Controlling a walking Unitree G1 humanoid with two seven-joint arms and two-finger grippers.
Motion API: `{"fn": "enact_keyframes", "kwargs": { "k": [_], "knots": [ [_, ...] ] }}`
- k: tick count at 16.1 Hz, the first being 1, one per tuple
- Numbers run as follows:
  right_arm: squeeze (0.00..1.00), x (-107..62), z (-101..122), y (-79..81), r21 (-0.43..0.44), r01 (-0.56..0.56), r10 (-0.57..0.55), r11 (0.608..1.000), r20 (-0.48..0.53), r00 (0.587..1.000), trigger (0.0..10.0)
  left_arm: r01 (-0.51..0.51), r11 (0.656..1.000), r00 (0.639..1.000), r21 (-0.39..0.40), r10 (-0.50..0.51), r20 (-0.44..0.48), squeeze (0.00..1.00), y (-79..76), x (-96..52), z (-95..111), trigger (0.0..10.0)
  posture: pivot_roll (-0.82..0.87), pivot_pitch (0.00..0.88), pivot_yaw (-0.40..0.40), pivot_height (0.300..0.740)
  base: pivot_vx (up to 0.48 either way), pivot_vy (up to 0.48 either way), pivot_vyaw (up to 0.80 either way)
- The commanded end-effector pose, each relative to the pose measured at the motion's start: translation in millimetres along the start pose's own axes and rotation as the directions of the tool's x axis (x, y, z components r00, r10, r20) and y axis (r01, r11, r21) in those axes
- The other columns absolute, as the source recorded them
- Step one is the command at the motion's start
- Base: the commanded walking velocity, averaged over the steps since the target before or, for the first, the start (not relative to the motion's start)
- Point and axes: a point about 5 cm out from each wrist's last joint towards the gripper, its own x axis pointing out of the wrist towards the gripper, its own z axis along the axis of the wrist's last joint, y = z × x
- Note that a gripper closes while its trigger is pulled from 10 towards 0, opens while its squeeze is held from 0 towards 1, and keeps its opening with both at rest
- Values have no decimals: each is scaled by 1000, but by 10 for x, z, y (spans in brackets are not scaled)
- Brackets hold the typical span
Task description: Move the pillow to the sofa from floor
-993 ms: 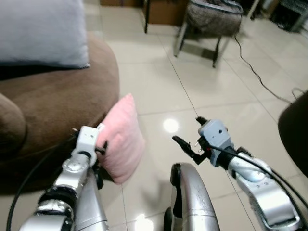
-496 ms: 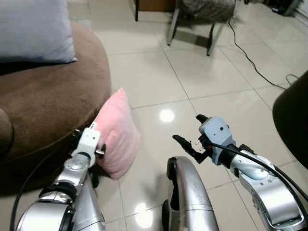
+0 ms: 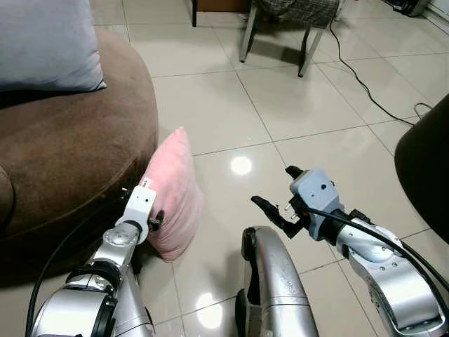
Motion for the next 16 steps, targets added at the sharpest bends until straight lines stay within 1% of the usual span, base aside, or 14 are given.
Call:
{"fn": "enact_keyframes", "kwargs": {
  "k": [1, 3, 5, 6, 8, 12, 14, 16],
  "knots": [
    [0, -11, 26, -7, -4, 4, -4, 1000, 3, 1000, 10000, 32, 999, 999, 17, -31, -26, 0, -53, 2, -35, 0, -280, 151, -134, 475, 0, 0, 0],
    [0, -9, 22, -4, -4, -1, 1, 1000, 1, 1000, 10000, 32, 999, 999, 19, -31, -24, 0, -41, 1, -31, 0, -275, 141, -136, 475, 0, 0, 0],
    [0, -14, 1, 5, 33, -33, 33, 999, -10, 999, 10000, 32, 999, 999, 17, -31, -22, 0, -38, 2, -28, 0, -272, 137, -135, 475, 0, 0, 0],
    [0, -40, -41, 96, 130, -182, 189, 975, -46, 981, 10000, 30, 999, 999, 16, -30, -19, 0, -35, 4, -16, 0, -268, 135, -135, 475, 0, 0, 0],
    [0, -66, -70, 130, 115, -261, 271, 958, -76, 960, 10000, 30, 999, 999, 16, -30, -15, 0, -35, 8, -2, 0, -261, 137, -137, 475, 0, 0, 0],
    [0, -62, -75, 94, 123, -271, 284, 955, -106, 953, 10000, 39, 999, 999, 11, -39, -8, 0, -39, 13, 21, 0, -261, 134, -136, 475, 0, 0, 0],
    [0, -59, -74, 70, 101, -279, 290, 955, -118, 950, 10000, 44, 999, 999, 6, -44, -12, 0, -50, 14, 18, 0, -258, 132, -133, 475, 0, 0, 0],
    [0, -47, -75, 53, 93, -272, 282, 958, -122, 952, 10000, 69, 997, 997, 14, -69, -23, 0, -97, 9, -19, 0, -259, 130, -127, 475, 0, 0, 0]
  ]
}}
